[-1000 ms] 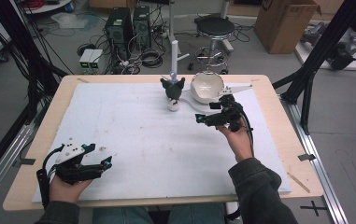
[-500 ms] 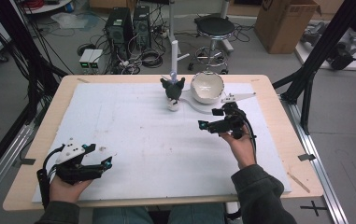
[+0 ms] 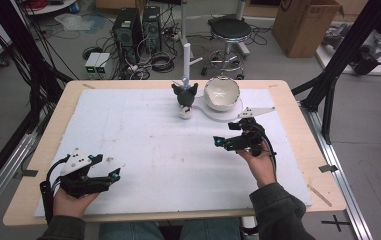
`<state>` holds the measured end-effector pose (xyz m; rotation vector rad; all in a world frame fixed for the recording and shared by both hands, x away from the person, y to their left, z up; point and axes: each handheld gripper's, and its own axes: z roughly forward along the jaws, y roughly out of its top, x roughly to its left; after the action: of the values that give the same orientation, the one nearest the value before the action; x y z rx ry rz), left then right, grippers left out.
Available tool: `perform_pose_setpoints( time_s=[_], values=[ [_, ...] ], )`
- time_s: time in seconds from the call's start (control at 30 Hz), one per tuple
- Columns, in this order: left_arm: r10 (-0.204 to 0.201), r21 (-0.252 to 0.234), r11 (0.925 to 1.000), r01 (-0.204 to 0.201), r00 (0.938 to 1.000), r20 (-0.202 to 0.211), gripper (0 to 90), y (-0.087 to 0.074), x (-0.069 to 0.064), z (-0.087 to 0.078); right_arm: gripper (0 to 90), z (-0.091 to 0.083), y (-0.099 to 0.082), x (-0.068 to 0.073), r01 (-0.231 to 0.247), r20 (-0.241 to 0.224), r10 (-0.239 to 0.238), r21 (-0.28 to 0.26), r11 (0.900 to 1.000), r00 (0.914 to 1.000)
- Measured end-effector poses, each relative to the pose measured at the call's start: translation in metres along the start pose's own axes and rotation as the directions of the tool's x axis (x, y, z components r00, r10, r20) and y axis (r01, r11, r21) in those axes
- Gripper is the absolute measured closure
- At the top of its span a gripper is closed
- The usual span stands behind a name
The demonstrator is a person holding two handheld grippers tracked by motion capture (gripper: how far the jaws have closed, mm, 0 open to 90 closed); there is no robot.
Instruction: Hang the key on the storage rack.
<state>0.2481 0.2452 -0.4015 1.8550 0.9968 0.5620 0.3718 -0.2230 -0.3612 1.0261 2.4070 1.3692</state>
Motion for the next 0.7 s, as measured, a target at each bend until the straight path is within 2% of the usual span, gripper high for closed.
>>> perform_pose_setpoints(
  time_s=[0.17, 0.7],
  values=[
    [0.006, 0.008, 1.0000, -0.006, 1.0000, 0.003, 21.7, -0.001, 0.000, 0.001, 12.2, -0.002, -0.009, -0.001, -0.011, 0.005, 0.011, 0.007, 0.9999, 0.9999],
    [0.007, 0.016, 0.9998, -0.007, 0.9998, 0.017, 21.7, -0.002, 0.000, 0.002, 12.1, -0.013, -0.035, 0.002, -0.003, 0.018, 0.003, 0.000, 1.0000, 0.9998]
  ],
)
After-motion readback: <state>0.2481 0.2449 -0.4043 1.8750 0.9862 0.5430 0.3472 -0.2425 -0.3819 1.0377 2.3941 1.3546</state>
